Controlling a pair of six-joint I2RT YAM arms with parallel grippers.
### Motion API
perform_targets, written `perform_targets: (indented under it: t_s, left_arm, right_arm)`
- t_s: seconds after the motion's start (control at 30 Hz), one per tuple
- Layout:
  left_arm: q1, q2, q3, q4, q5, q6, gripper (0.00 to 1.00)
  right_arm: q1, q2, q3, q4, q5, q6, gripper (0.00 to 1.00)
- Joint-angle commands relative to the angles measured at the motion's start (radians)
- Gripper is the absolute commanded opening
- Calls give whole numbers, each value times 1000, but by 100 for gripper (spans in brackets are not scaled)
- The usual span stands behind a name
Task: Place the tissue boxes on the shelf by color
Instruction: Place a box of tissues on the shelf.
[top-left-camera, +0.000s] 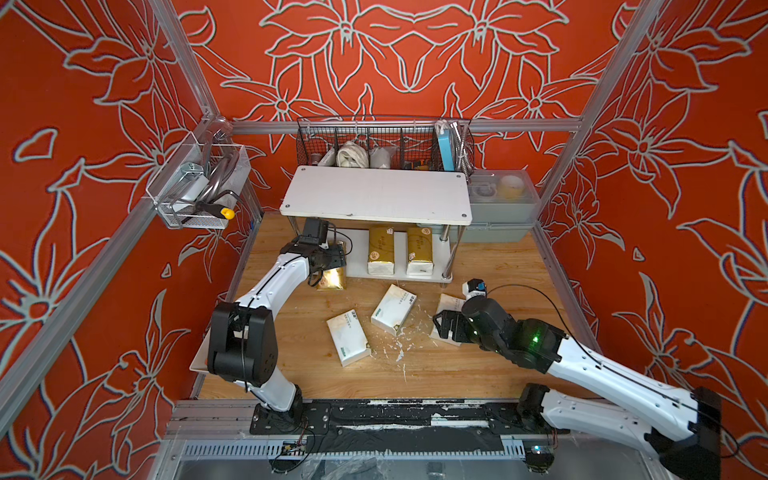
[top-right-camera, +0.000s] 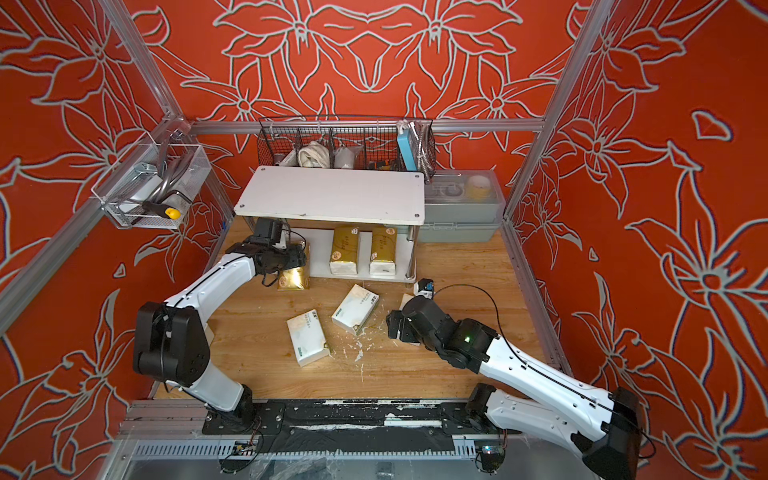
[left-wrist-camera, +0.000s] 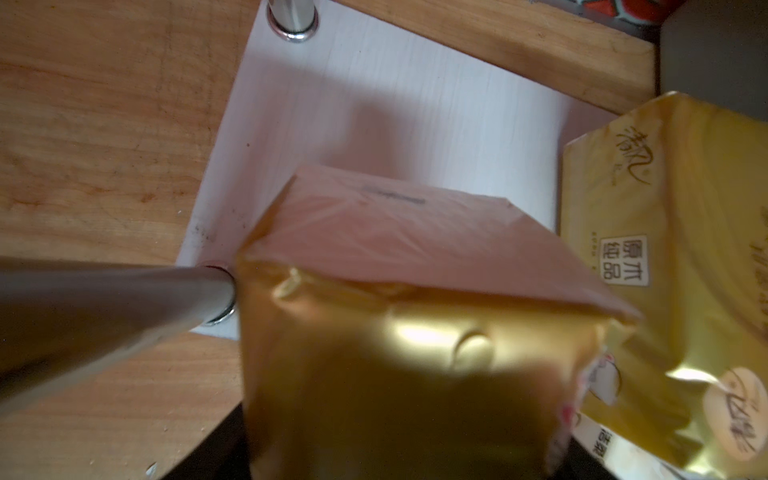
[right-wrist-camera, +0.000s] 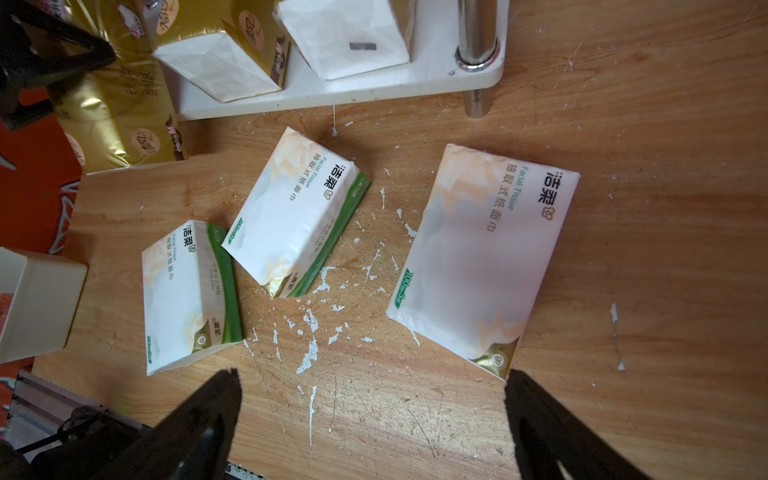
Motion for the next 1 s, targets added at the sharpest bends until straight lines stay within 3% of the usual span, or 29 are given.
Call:
perform_targets:
  t_s: [0.0, 0.17, 0.4, 0.43, 0.47, 0.97]
  left_arm:
    - [-2, 25, 50, 70, -32, 13, 77]
    - [-3, 91, 115, 70, -32, 7, 77]
    - [-2, 152, 168, 53, -29, -10, 88]
    - [-3, 147, 167, 52, -26, -15, 90]
    - [-3, 138, 162, 54, -17, -16, 98]
    - [-19, -67, -37, 71, 0, -39, 99]
  right_arm:
    - [-3, -9, -21, -22, 38, 8, 99]
    - [-3, -28, -26, -40, 48, 12, 99]
    - [-3, -55, -38, -59, 57, 19, 99]
    - [-2, -57, -39, -61, 59, 19, 99]
    - [-3, -60, -40, -62, 60, 20, 99]
    - [-2, -55, -57, -32, 53, 28, 99]
